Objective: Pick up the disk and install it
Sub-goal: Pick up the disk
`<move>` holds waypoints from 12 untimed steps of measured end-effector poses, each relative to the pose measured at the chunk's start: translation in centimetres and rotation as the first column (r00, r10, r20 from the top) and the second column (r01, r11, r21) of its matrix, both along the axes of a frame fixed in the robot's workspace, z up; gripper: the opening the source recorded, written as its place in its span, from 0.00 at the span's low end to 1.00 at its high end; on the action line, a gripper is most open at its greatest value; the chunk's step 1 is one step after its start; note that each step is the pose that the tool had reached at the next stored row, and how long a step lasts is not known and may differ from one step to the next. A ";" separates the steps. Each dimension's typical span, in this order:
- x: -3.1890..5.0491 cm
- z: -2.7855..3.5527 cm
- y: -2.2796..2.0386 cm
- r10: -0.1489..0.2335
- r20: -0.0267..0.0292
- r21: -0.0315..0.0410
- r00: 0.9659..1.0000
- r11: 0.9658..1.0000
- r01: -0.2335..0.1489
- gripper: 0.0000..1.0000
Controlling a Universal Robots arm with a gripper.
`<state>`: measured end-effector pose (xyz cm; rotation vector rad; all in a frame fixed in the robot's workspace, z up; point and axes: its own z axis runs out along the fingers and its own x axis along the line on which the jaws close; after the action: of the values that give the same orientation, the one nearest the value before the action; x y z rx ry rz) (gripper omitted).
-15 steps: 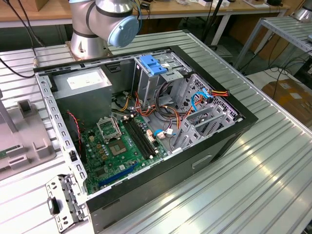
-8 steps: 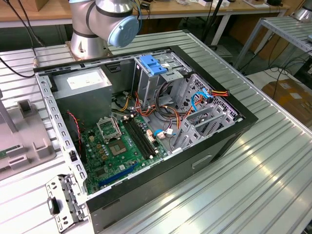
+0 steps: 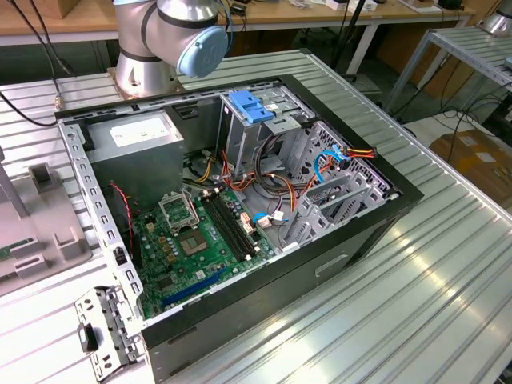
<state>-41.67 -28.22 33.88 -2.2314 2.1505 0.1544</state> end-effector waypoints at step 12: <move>0.00 1.00 0.00 0.000 0.000 0.004 1.000 1.000 0.000 0.37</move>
<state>-41.67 -28.22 34.87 -2.2291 2.1480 0.1590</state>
